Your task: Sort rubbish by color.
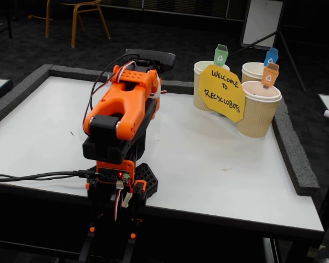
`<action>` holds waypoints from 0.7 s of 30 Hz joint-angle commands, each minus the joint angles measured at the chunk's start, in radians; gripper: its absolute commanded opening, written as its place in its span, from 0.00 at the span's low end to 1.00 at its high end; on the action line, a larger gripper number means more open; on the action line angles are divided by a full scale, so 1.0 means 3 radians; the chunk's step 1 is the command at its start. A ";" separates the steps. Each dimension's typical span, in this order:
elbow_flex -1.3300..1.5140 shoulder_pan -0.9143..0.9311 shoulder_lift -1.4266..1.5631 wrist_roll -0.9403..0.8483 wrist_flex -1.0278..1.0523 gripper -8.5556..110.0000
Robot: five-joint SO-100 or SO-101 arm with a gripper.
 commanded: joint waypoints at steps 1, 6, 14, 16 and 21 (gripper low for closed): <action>-0.0159 0.0020 0.0184 -0.0036 0.0143 0.07; -0.0169 0.0020 0.0307 -0.0036 0.0348 0.07; -0.0205 0.0031 0.0307 -0.0031 0.0501 0.07; -0.0210 0.0026 0.0307 -0.0031 0.0527 0.07; -0.0256 0.0010 0.0307 -0.0031 0.0741 0.07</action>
